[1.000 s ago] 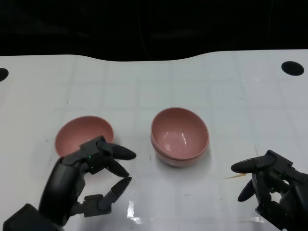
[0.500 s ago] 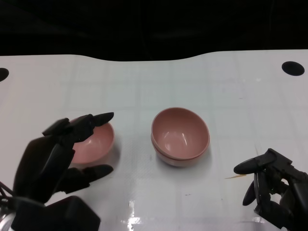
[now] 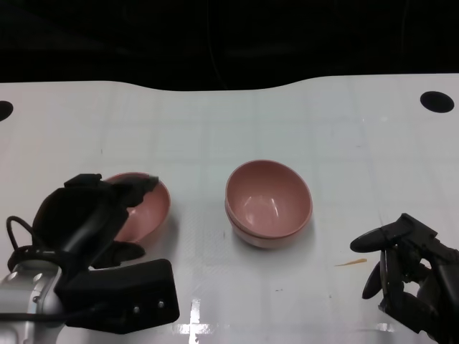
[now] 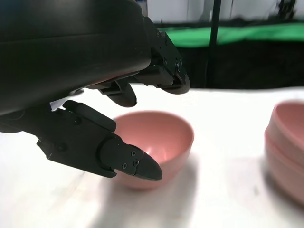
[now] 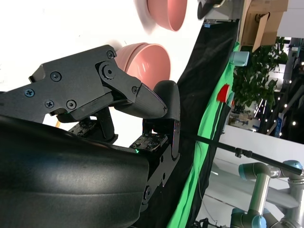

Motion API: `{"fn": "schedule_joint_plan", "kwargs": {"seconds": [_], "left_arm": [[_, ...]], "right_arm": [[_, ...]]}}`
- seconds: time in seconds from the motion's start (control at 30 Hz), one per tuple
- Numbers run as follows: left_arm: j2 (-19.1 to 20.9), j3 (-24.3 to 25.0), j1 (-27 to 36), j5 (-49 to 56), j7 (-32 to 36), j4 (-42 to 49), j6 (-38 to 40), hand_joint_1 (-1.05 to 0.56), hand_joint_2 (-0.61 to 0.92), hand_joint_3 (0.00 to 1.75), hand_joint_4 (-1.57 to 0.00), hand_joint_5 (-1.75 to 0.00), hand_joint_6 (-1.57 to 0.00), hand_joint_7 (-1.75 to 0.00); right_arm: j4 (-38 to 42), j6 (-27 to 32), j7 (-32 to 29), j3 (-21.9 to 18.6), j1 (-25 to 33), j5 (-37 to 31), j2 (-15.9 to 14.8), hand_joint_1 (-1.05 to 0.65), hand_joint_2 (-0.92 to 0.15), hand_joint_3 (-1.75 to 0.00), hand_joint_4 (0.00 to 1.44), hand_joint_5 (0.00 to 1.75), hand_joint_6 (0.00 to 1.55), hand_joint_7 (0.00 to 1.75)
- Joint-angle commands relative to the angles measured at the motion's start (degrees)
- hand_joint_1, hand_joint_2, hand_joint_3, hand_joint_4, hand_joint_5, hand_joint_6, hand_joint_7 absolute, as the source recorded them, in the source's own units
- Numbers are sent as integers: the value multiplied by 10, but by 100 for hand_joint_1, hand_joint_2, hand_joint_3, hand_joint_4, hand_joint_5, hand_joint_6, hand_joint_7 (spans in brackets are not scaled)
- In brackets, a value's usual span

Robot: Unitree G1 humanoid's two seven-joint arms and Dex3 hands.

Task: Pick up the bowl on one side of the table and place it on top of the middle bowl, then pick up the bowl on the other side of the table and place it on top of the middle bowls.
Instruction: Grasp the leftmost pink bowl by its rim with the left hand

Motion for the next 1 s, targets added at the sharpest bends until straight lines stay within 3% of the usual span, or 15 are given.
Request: {"fn": "schedule_joint_plan", "kwargs": {"seconds": [0.03, 0.37, 0.4, 0.5, 0.53, 0.57, 0.6, 0.63, 0.7, 0.8, 0.9, 1.0], "left_arm": [[16, -21, -21, 9, -16, 22, 18, -49, 92, 1, -39, -39, -46, -1], [35, -90, -86, 25, -56, 116, 45, -52, 92, 5, -59, -21, -55, -2], [35, -94, -93, 21, -55, 127, 43, -50, 92, 6, -71, -27, -63, -6], [34, -97, -108, 4, -9, 167, 11, -40, 92, 5, -77, -88, -87, -6], [34, -98, -113, 0, 18, 184, -8, -32, 92, 5, -80, -131, -105, -11], [36, -99, -117, -3, 39, 199, -23, -28, 92, 7, -82, -152, -108, -30], [37, -99, -120, -6, 64, 212, -39, -26, 90, 18, -84, -163, -94, -75], [38, -98, -122, -9, 83, 219, -50, -24, 91, 28, -86, -170, -74, -133], [39, -96, -124, -14, 105, 223, -61, -24, 91, 34, -86, -174, -61, -165], [39, -93, -125, -21, 122, 219, -67, -24, 92, 36, -80, -175, -55, -170], [38, -92, -126, -22, 143, 209, -68, -25, 91, 37, -74, -175, -62, -146], [35, -91, -130, -30, 172, 209, -84, -23, 86, 43, -75, -175, -67, -144]], "right_arm": [[-5, 0, -1, -3, 3, -3, 2, -11, -50, -121, 77, 166, 70, 139], [-10, 3, 2, 0, 6, -8, 7, -10, -50, -121, 75, 167, 70, 140], [-10, 3, 2, 0, 6, -10, 8, -9, -50, -121, 76, 167, 70, 140], [-12, 7, 1, 0, 6, -14, 9, -9, -50, -120, 76, 166, 71, 139], [-12, 8, 1, 1, 5, -15, 10, -9, -50, -120, 77, 166, 71, 138], [-13, 9, 0, 1, 5, -16, 10, -9, -49, -120, 77, 165, 72, 138], [-12, 8, 0, 1, 5, -16, 10, -9, -49, -120, 77, 165, 72, 138], [-11, 7, 0, 1, 4, -16, 11, -9, -49, -120, 77, 165, 72, 138], [-10, 7, 1, 2, 4, -16, 11, -9, -49, -120, 78, 164, 72, 137], [-11, 10, 4, 2, 4, -10, 12, -8, -49, -121, 78, 164, 72, 137], [-13, 13, 5, 3, 5, -9, 13, -9, -50, -120, 78, 165, 72, 136], [-9, 6, 9, 3, 4, -6, 12, -8, -50, -120, 78, 166, 72, 137]]}}
